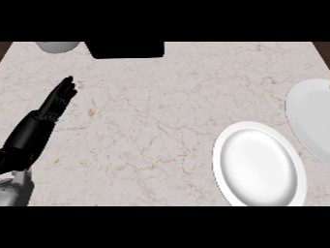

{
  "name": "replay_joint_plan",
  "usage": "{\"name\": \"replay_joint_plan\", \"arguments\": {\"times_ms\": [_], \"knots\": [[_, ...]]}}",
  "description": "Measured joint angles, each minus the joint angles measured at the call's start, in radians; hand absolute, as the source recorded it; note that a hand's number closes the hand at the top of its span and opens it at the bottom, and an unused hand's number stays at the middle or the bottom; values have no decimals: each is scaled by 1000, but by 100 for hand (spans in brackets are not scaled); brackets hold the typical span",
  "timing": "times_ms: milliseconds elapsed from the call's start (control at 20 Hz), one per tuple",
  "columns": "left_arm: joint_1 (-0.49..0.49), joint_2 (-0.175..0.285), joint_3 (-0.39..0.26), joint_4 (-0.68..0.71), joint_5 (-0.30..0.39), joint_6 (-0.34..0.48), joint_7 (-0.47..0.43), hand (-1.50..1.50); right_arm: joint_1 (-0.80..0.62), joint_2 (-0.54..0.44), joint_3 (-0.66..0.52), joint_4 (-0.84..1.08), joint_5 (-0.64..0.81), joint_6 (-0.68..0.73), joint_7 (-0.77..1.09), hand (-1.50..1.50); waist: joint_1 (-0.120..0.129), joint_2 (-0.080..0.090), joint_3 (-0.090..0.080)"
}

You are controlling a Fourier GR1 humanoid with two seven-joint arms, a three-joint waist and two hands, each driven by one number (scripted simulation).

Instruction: Pick the squash from the plate and place it in the plate

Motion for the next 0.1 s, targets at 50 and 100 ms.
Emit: {"name": "replay_joint_plan", "arguments": {"times_ms": [50,100], "knots": [[-1,2,5,-4,3,-11,2,0,31,7,-15,-32,-1,8,0,-150,3,1,0],[-4,0,9,-9,2,-14,10,0,59,16,-28,-59,-13,17,-14,-150,6,1,0]]}}
